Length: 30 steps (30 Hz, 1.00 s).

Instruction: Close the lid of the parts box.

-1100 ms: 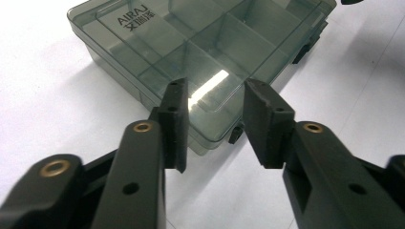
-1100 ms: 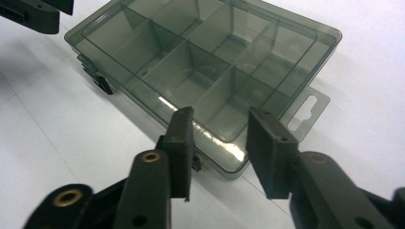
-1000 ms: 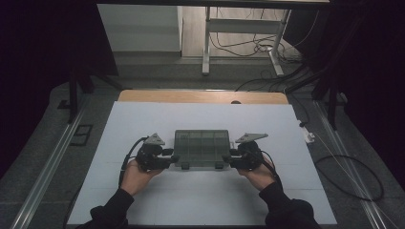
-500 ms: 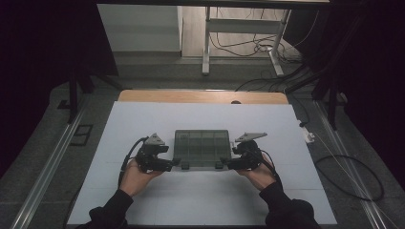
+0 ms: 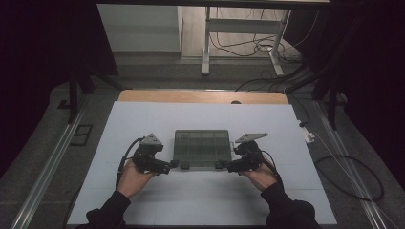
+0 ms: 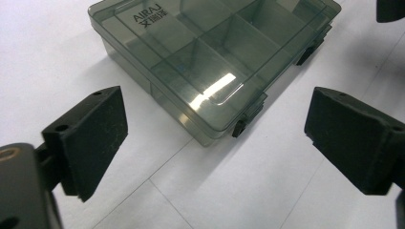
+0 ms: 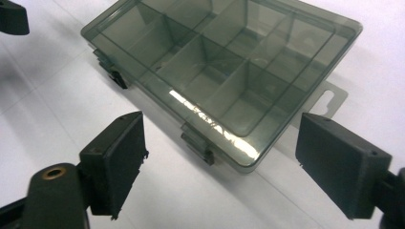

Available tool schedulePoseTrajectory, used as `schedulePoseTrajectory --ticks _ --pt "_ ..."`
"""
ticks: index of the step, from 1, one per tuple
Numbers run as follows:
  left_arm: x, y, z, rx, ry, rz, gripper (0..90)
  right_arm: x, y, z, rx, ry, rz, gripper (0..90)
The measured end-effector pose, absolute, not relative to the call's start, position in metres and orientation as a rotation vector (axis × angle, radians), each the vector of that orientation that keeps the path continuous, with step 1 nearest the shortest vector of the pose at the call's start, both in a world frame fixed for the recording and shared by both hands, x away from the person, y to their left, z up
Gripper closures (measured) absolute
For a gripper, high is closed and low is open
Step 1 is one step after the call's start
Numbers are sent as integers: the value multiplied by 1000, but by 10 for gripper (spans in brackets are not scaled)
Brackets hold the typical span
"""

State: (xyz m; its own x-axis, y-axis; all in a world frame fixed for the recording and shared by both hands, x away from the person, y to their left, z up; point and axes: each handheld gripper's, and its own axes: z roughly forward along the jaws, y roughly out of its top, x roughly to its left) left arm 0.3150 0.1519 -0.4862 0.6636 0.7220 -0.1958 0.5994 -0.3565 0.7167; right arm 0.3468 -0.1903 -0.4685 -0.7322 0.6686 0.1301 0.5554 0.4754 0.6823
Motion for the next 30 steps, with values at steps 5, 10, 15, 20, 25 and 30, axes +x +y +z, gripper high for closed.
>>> schedulePoseTrajectory --ticks 5,10,15,20,25,30 --pt "312 154 -486 2082 1020 208 43 345 -190 -469 1065 2576 1101 106" --pt "309 156 -486 2082 1014 217 31 343 -190 -469 1054 2579 1096 79" --pt "305 159 -487 2078 1018 230 25 338 -191 -466 1038 2576 1096 55" --pt "300 163 -487 2074 1024 240 23 335 -195 -466 1038 2576 1097 47" --pt "296 166 -486 2064 1028 253 23 332 -199 -464 1044 2570 1104 45" --pt "291 169 -486 2065 1030 260 24 327 -205 -462 1046 2555 1114 44"
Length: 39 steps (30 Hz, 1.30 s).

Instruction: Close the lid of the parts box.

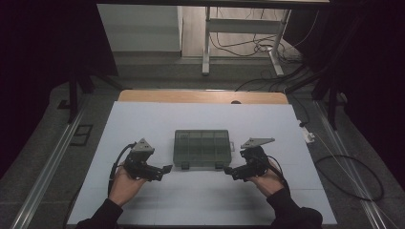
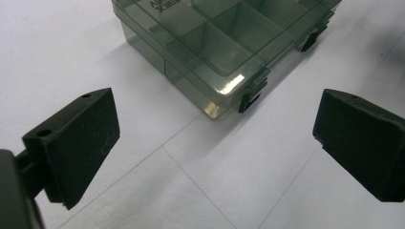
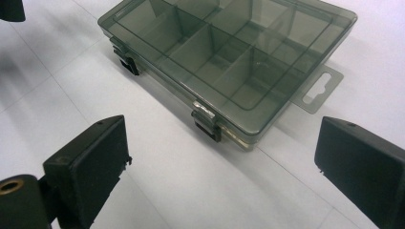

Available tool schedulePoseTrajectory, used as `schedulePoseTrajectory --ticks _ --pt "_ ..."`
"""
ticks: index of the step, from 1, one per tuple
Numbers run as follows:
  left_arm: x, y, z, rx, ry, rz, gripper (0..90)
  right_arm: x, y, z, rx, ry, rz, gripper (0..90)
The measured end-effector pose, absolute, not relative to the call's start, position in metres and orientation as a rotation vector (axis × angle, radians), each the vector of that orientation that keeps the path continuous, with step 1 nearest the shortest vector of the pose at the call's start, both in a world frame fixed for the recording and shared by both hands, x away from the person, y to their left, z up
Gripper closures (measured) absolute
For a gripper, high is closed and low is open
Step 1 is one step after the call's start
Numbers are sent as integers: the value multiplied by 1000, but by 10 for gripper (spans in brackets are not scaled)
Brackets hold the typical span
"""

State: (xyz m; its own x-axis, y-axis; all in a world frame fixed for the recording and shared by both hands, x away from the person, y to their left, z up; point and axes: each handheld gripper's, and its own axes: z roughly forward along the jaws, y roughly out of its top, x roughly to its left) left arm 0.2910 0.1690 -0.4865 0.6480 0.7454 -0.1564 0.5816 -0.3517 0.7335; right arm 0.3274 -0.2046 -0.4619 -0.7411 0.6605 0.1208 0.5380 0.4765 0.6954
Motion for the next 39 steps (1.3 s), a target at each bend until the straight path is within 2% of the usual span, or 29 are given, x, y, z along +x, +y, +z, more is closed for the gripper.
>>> schedulePoseTrajectory --ticks 39 --pt "244 199 -478 1975 1045 312 36 292 -247 -456 1096 2476 1154 34"
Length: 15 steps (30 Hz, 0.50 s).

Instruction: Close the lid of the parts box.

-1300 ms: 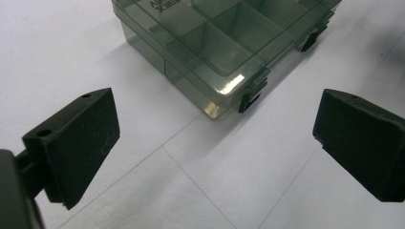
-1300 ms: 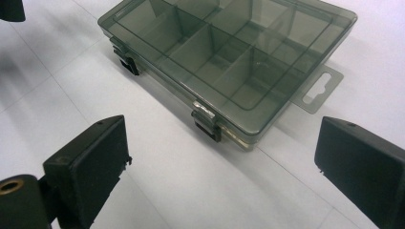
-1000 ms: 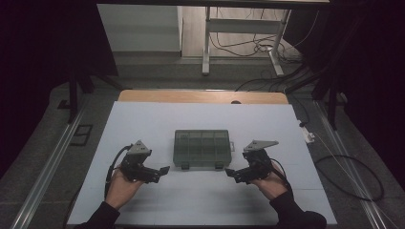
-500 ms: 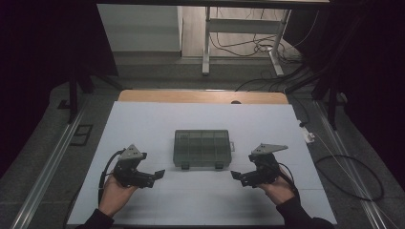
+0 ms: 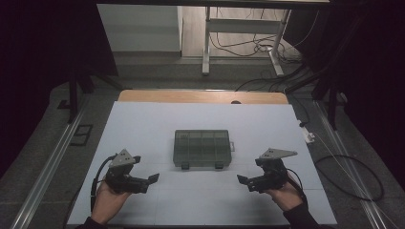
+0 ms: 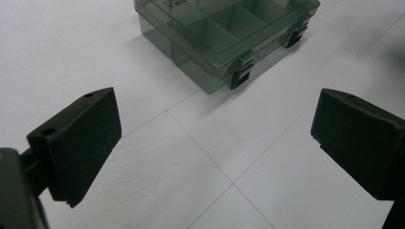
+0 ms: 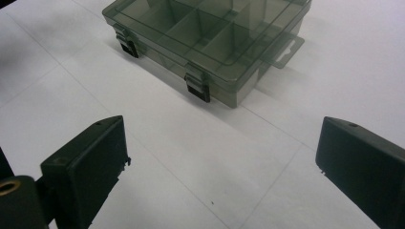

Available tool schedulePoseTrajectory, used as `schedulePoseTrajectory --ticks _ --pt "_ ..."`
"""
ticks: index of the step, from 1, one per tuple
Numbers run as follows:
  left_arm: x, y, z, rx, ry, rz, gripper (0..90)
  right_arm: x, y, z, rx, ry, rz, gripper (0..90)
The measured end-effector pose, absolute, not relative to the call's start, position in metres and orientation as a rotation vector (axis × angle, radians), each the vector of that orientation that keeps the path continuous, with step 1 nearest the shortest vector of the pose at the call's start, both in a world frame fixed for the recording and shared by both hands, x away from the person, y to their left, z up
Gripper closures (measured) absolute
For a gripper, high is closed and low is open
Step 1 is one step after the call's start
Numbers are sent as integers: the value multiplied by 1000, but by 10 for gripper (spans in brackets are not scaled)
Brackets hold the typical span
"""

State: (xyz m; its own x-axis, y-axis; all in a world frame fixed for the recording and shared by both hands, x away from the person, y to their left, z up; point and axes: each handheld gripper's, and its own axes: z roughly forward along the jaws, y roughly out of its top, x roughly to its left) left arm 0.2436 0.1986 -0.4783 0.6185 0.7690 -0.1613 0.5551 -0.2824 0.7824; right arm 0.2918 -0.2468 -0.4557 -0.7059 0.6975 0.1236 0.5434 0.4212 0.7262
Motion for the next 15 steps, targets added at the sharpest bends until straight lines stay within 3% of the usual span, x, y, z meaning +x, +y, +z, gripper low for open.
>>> schedulePoseTrajectory --ticks 15 --pt "228 209 -477 1955 1059 337 37 281 -260 -456 1119 2446 1152 21"
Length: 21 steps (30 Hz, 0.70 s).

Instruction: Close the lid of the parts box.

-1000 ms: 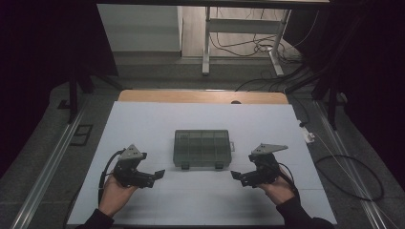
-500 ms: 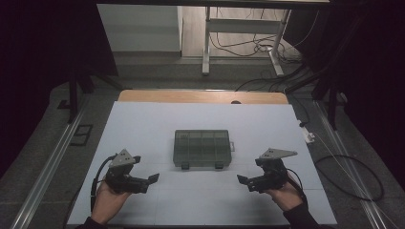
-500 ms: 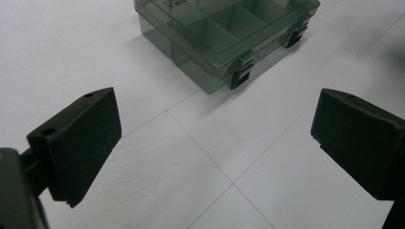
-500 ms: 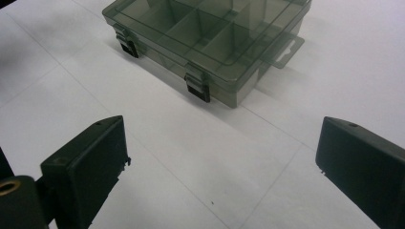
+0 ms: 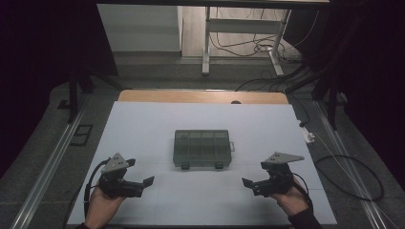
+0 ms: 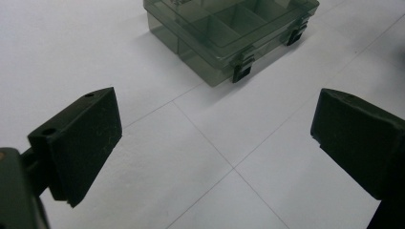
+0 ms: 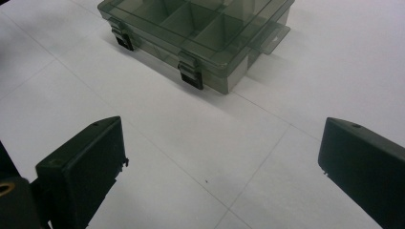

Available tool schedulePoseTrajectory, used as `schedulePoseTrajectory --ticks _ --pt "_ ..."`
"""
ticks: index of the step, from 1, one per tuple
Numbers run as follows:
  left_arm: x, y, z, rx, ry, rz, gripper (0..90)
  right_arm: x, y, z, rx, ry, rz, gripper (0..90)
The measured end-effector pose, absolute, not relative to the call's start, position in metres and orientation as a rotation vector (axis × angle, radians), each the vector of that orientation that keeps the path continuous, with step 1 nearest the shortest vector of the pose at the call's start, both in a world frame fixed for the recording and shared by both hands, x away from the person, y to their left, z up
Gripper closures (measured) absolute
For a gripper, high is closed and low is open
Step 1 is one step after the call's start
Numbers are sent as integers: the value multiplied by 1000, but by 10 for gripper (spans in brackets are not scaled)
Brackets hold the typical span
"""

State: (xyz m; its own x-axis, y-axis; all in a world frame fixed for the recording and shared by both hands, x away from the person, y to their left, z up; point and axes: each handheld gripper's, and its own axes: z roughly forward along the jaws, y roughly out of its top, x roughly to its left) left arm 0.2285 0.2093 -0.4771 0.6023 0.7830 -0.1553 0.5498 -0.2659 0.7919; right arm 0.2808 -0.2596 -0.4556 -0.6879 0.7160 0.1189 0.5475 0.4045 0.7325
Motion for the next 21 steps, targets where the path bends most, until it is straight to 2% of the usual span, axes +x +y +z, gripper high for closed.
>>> schedulePoseTrajectory --ticks 21 --pt "209 226 -481 1926 1113 339 0 267 -278 -456 1169 2414 1155 0"
